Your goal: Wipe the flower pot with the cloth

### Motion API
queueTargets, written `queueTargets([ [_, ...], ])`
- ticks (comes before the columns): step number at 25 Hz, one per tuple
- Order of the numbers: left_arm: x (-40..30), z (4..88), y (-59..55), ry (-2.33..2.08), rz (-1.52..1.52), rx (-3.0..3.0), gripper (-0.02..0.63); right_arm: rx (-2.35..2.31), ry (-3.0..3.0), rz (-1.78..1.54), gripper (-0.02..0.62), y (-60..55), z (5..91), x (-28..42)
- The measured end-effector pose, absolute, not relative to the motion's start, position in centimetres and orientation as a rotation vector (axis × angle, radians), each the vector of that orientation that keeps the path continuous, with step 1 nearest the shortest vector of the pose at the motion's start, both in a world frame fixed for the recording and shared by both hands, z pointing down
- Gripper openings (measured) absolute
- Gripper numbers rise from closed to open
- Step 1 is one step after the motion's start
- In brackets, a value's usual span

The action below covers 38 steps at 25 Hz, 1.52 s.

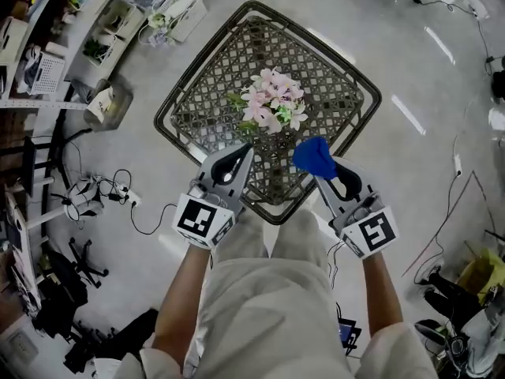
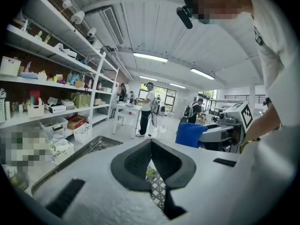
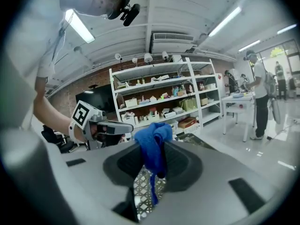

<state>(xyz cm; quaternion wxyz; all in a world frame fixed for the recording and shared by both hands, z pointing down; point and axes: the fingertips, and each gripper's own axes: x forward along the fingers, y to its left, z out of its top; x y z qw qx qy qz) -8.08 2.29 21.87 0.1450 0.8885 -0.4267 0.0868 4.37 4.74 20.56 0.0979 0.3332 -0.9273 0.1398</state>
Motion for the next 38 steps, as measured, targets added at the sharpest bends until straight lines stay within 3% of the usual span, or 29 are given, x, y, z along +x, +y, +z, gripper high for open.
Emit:
queueTargets([
  [15,-8.6,11.0,7.2,-1.293,0.167,2.548,0.021,1.204,-2.720,0.209,0.098,8.4,8.1,10.3],
  [38,-7.6,8.8,9.2,-1.364,0.212,2.563,0.021,1.171,-2.720,0.167,0.098,9.9,6.4,9.0],
])
